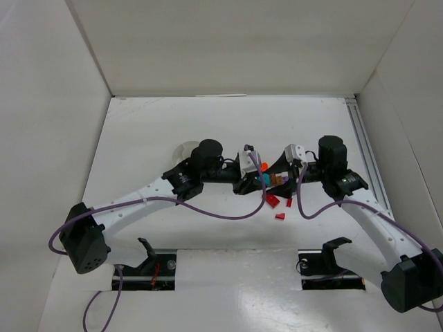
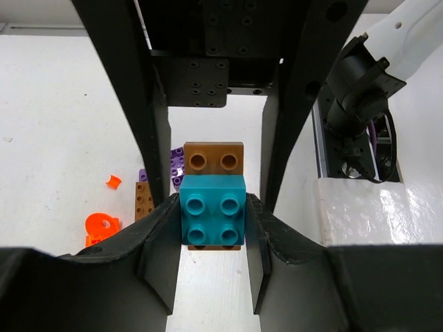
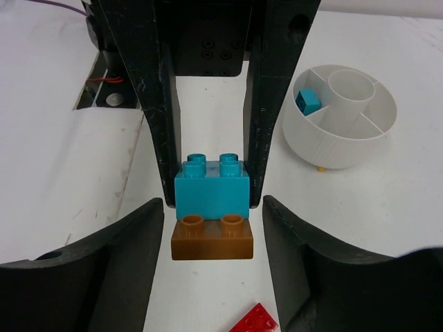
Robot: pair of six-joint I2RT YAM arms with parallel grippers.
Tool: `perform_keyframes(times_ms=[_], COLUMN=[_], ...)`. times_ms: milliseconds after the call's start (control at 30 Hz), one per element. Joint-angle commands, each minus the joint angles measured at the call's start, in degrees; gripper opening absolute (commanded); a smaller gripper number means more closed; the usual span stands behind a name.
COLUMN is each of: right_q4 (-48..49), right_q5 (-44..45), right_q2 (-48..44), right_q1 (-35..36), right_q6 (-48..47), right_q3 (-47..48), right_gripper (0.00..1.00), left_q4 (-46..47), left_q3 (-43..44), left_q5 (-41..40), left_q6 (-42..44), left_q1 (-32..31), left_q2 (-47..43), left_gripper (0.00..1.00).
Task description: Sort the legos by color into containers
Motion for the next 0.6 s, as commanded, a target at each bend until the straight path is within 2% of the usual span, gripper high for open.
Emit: perform_keyframes(times_ms=[0,167,367,433,567], right_q4=[2.16,2.16,2.16,2.16,2.16], right_q5=[-1.16,-0.64,1.12,1.13,0.42], right_q2=[0.34,0.95,0.95,1.47,2.09], right_q1=[0.70,0.70,-0.87,-3.51,-7.91], right_q6=[0.10,0.10,0.10,0.10,-0.51], right_q3=[2.51,2.51,1.89,0.58,-0.65], right_gripper=[0.63,0.40,0.27,0.16,0.15], left_q4=[2.05,2.05,2.58,3.37,4.60], left_q3=[0.31,-0.22,-2.05,-2.59,-5.49], left_q5=[0.23,-0.47,-4.33,-4.86,-5.49], left_q6=[0.39,0.39,-1.54,-2.15,-4.18], left_q1=[0.07,0.07,0.67,1.46,4.28], left_q2=[-2.72,-3.77,-5.35,-6.49,-10.53], left_gripper=[0.00,0.00,0.00,0.00,0.00])
